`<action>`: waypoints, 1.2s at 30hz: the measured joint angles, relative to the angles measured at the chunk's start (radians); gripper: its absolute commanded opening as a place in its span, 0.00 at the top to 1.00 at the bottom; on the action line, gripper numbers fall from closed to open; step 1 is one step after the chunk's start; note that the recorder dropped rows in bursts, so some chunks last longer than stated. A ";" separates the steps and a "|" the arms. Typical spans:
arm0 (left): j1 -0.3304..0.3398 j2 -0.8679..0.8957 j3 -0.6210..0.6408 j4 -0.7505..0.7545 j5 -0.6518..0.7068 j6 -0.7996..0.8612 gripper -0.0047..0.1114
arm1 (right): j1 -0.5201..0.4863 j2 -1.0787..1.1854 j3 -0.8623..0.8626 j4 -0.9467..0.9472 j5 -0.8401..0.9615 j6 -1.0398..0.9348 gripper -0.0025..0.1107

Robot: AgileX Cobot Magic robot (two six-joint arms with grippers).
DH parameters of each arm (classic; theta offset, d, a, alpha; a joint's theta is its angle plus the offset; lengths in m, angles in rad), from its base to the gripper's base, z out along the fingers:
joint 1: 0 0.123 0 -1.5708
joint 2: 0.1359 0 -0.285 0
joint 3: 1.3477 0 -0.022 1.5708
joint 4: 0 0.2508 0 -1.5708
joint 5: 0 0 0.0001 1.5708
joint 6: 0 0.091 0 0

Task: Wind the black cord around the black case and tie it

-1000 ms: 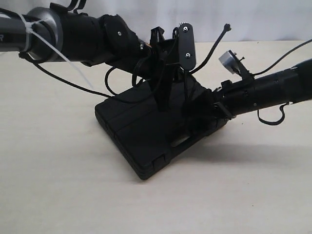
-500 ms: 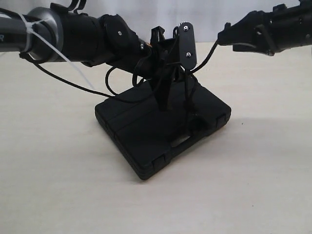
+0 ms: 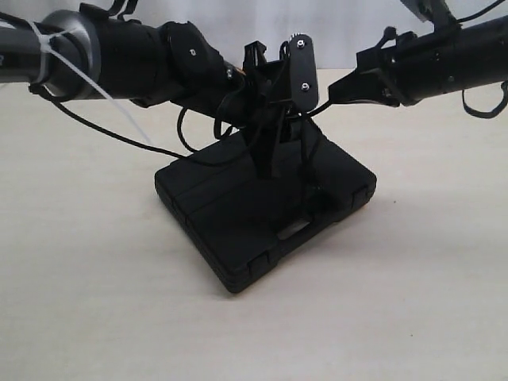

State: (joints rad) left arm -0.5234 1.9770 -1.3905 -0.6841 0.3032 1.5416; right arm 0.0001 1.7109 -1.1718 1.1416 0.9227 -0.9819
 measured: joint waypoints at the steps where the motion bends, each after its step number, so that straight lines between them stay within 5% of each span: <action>1: 0.000 -0.015 0.000 0.000 0.000 0.000 0.49 | -0.004 0.000 0.000 0.002 -0.001 0.000 0.94; 7: 0.000 -0.210 -0.011 -0.003 -0.022 0.000 0.50 | -0.008 -0.004 0.000 0.086 -0.032 0.002 0.94; 17: 0.000 -0.060 -0.009 -0.003 0.014 0.000 0.50 | -0.008 -0.067 0.000 0.102 -0.040 0.002 0.94; 27: -0.004 -0.038 -0.009 -0.052 -0.102 0.000 0.51 | -0.008 -0.077 0.000 0.102 -0.044 0.002 0.94; 36: -0.011 -0.018 -0.019 -0.086 -0.140 0.000 0.81 | -0.008 -0.077 0.000 0.102 -0.040 0.002 0.94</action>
State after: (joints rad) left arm -0.5340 1.9587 -1.4095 -0.7697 0.1628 1.5416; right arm -0.0084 1.6342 -1.1718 1.2432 0.8826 -0.9799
